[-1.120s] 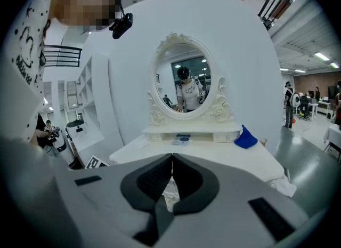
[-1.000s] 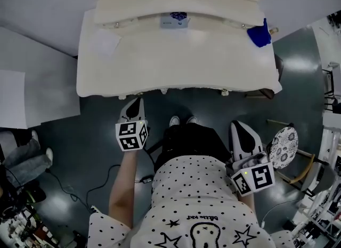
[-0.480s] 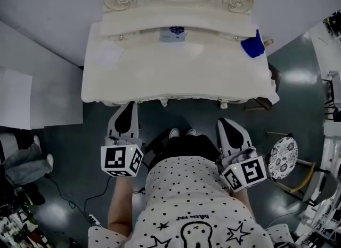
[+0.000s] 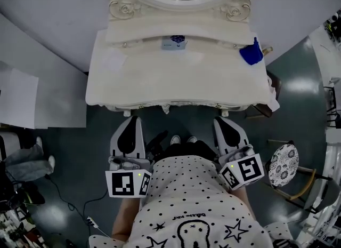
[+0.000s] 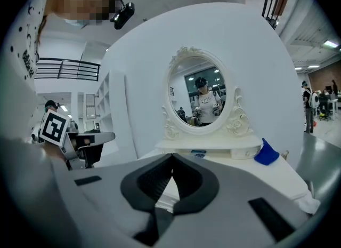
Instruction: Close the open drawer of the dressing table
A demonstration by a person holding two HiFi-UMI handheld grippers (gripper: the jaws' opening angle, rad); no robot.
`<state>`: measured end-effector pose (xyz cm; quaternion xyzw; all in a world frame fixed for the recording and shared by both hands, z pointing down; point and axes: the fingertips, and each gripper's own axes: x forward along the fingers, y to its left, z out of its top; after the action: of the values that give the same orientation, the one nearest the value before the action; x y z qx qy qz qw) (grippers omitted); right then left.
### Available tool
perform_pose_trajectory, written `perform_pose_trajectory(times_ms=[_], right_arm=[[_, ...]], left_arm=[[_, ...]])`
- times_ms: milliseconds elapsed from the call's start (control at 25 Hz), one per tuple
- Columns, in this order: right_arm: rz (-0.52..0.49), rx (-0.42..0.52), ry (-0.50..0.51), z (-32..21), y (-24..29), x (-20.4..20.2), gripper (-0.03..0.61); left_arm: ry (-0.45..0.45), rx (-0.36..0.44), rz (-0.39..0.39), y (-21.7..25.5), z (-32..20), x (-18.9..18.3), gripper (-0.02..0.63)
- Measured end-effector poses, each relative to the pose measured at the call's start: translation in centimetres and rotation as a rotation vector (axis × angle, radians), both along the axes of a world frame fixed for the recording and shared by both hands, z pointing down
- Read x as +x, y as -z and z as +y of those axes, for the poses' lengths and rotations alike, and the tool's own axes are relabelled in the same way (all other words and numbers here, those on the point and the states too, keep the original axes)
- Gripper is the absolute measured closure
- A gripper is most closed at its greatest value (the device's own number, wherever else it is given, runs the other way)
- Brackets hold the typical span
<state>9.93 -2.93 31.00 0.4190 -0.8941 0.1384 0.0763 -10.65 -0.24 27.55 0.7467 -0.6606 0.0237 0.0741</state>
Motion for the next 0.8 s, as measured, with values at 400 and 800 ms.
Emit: perform_pose_trajectory(times_ms=[400, 800], right_arm=[[-0.007, -0.004, -0.037, 0.9, -0.2, 1.3, 0.569], [0.001, -0.004, -0.035, 1.7, -0.2, 1.0, 0.569]], left_arm=[[-0.041, -0.04, 0.044, -1.7, 1.6, 2.5, 0.603], [-0.048, -0.087, 0.101, -2.9, 2.1, 2.4, 0.603]])
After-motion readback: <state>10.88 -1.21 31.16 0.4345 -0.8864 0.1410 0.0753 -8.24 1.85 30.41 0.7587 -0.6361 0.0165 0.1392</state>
